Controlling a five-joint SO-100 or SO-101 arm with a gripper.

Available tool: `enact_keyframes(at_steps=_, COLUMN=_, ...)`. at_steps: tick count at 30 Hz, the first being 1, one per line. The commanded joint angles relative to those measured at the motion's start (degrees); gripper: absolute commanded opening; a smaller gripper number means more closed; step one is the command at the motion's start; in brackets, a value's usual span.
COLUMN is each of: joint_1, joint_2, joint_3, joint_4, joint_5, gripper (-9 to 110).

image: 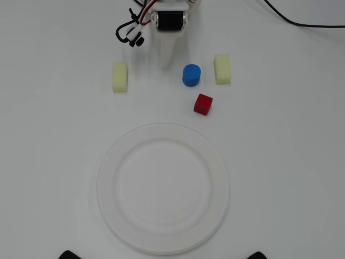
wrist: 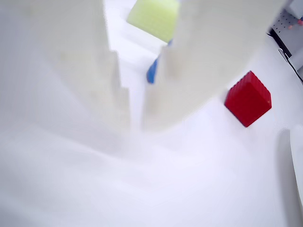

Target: Grasp a blue block and put it in the dish.

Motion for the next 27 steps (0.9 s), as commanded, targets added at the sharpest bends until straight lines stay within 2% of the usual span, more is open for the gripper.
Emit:
enact_keyframes(at_steps=1, joint_1=-0.9, joint_2=9.8, joint_3=5.3, joint_4=2.6, joint_5=-1.9, gripper=0)
enact_keyframes(at_steps=21, joint_1=-0.5, joint_2=9.8, joint_3=5.0, joint_4=2.4, joint_5=-1.2, gripper=0)
enact_keyframes(at_steps=27, joint_1=1.7, joint_2=8.2, joint_3=-2.1, joint_4=2.1, joint_5=-1.8, gripper=0)
